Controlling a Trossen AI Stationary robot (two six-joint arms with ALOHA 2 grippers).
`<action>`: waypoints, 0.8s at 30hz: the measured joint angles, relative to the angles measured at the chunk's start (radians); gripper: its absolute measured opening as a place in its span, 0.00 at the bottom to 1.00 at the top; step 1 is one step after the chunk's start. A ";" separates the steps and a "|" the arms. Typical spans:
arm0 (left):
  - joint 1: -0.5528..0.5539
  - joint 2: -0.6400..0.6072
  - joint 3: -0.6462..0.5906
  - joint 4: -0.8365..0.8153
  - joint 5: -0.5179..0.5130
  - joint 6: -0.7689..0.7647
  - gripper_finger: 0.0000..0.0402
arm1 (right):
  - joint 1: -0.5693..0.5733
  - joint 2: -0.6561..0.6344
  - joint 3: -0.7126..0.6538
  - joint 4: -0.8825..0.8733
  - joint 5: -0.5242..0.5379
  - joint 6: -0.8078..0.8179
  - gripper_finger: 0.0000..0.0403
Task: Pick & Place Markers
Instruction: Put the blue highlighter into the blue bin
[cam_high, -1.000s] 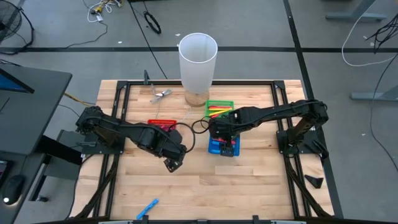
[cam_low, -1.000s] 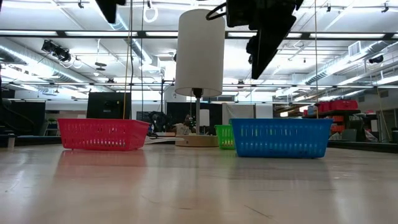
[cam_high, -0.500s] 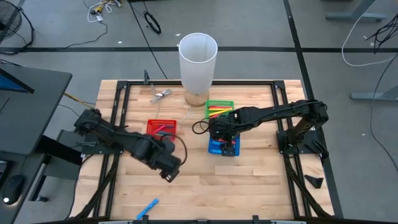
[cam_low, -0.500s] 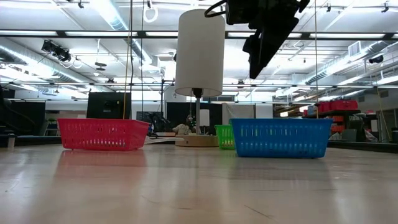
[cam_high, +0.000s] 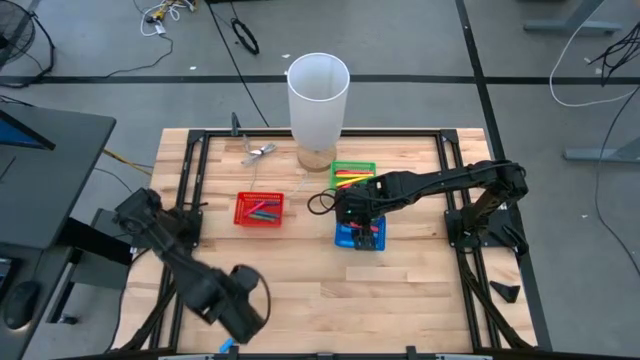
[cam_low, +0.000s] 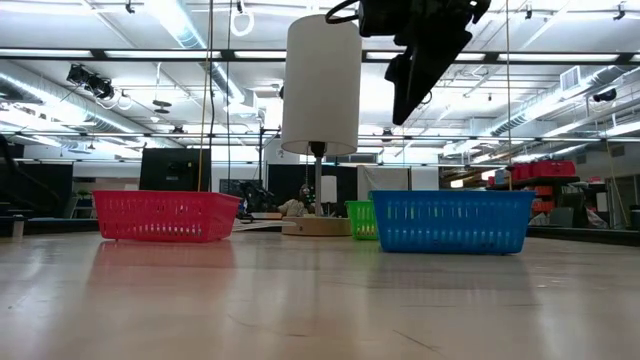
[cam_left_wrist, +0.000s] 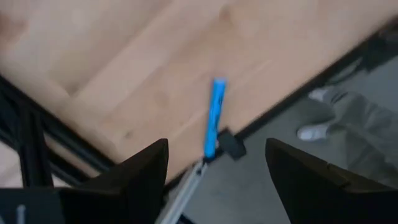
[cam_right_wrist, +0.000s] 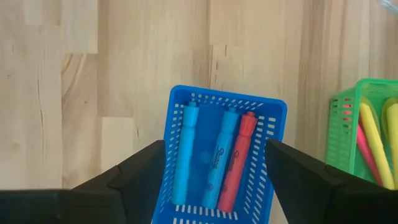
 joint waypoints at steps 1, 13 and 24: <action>-0.014 0.005 0.000 0.007 0.012 -0.014 0.69 | 0.000 0.000 0.000 0.003 0.000 0.008 0.68; -0.145 0.035 0.000 0.100 0.011 -0.122 0.69 | 0.000 0.000 0.000 0.014 0.000 0.018 0.68; -0.158 0.124 0.000 0.108 0.026 -0.095 0.69 | 0.000 0.000 0.000 0.014 0.000 0.067 0.68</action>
